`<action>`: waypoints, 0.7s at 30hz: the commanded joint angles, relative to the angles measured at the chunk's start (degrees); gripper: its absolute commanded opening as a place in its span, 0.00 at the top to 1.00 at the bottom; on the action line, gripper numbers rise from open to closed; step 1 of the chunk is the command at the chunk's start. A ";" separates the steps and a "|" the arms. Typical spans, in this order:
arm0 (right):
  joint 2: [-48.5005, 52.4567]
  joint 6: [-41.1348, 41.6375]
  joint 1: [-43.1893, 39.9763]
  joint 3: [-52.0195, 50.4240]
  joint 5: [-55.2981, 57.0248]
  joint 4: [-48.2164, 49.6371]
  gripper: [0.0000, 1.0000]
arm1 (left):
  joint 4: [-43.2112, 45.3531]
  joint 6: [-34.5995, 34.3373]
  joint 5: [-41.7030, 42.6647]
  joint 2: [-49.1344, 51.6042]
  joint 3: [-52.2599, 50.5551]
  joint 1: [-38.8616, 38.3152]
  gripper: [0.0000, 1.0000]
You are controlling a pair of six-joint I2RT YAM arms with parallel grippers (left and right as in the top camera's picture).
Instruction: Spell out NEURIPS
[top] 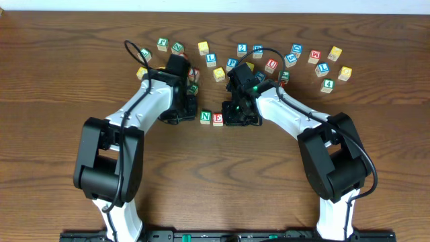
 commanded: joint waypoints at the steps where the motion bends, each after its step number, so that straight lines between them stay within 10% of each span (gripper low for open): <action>1: 0.50 0.66 0.17 -0.42 -0.63 0.55 0.82 | 0.13 0.76 0.28 0.63 -0.52 -1.40 0.64; 21: 0.50 0.61 0.17 -0.42 -0.79 0.76 0.83 | 0.22 0.79 0.28 0.63 -0.52 -4.85 0.64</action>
